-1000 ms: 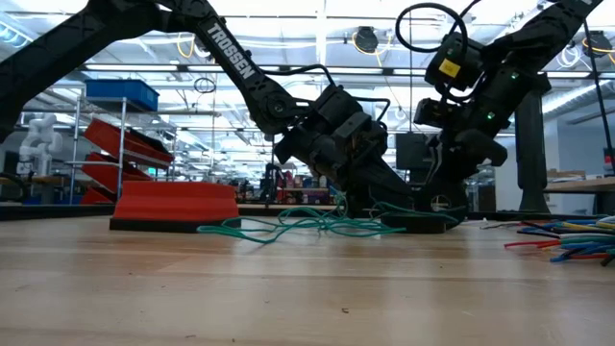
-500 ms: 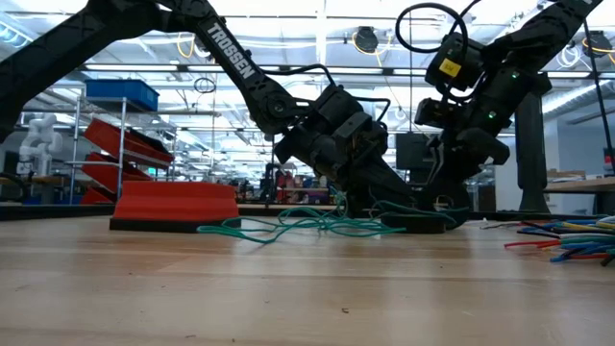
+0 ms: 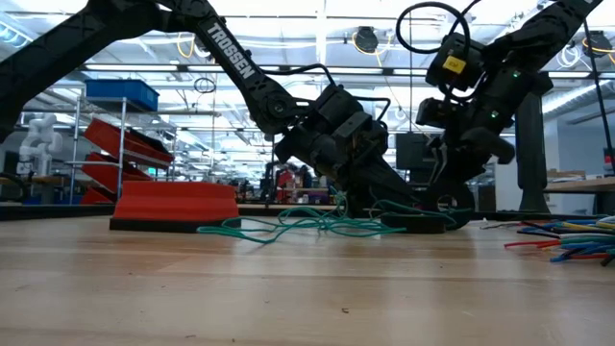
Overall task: Coiling cords
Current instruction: Coil the green wire cable on the spool
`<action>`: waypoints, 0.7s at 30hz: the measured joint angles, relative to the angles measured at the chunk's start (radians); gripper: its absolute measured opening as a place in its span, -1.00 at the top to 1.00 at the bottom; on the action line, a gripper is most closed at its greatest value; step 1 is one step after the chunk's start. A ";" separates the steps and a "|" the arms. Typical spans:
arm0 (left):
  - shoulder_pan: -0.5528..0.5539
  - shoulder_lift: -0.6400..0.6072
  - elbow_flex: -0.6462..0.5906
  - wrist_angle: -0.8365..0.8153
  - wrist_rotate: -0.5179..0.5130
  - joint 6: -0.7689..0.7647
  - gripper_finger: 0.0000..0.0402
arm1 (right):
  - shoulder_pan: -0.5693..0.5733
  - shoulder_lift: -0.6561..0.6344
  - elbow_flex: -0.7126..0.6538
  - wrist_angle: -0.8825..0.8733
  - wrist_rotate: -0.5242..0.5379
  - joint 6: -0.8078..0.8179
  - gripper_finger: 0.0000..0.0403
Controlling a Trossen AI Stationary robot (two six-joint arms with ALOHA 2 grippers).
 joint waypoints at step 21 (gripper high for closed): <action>0.012 0.000 0.002 0.000 -0.012 0.000 0.19 | 0.004 0.003 -0.003 0.067 0.190 -0.076 1.00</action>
